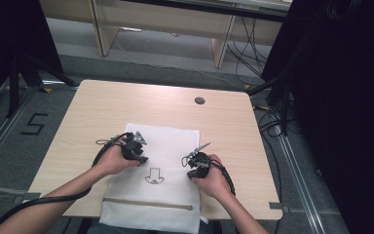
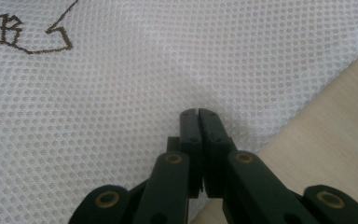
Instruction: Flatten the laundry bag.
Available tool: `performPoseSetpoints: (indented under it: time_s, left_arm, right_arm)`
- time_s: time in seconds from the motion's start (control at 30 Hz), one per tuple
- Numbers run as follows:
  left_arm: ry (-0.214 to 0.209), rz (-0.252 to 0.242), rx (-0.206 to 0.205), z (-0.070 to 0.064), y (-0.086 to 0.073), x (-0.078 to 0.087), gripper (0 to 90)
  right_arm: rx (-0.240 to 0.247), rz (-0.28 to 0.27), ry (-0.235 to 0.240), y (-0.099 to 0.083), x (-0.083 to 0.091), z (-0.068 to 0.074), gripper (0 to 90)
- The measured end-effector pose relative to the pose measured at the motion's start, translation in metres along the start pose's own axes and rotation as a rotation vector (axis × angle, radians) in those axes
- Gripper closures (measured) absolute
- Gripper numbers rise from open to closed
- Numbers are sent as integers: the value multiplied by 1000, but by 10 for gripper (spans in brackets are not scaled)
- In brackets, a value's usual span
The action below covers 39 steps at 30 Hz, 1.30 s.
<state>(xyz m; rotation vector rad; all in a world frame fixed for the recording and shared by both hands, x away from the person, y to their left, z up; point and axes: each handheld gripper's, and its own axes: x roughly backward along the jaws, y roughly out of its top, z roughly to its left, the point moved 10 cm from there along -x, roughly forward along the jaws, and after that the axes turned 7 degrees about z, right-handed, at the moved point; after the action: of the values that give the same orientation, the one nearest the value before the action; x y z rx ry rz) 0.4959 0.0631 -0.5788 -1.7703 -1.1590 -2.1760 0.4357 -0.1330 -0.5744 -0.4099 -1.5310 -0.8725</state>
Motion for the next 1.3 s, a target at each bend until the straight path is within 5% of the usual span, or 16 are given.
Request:
performPoseSetpoints:
  time_s: [0.27, 0.4, 0.5, 0.6, 0.7, 0.8, 0.97, 1.3]
  left_arm:
    - [45, -18, 16, 13, 4, -1, 542]
    - [45, -56, 4, 12, 4, 19, 553]
    - [-30, -42, -48, -8, -12, 37, 661]
    - [-119, -8, -118, -33, -36, 51, 743]
    - [-189, -28, -76, -56, -53, 56, 790]
    - [-213, 24, -89, -67, -70, 57, 797]
    - [-178, 85, -111, -67, -80, 48, 788]
    - [-134, 62, -123, -54, -68, 39, 803]
  right_arm:
    - [-49, -21, -31, 15, -4, -11, 900]
    - [-64, -46, -23, 18, -2, -12, 890]
    - [-94, -73, -9, 15, 13, -10, 899]
    - [-43, -89, 4, 7, 26, -6, 900]
    - [-59, -38, 41, -13, 31, 10, 900]
    - [34, -28, 69, -28, 28, 23, 900]
    - [50, 8, 82, -39, 20, 32, 895]
    - [41, 15, 57, -32, 9, 15, 894]
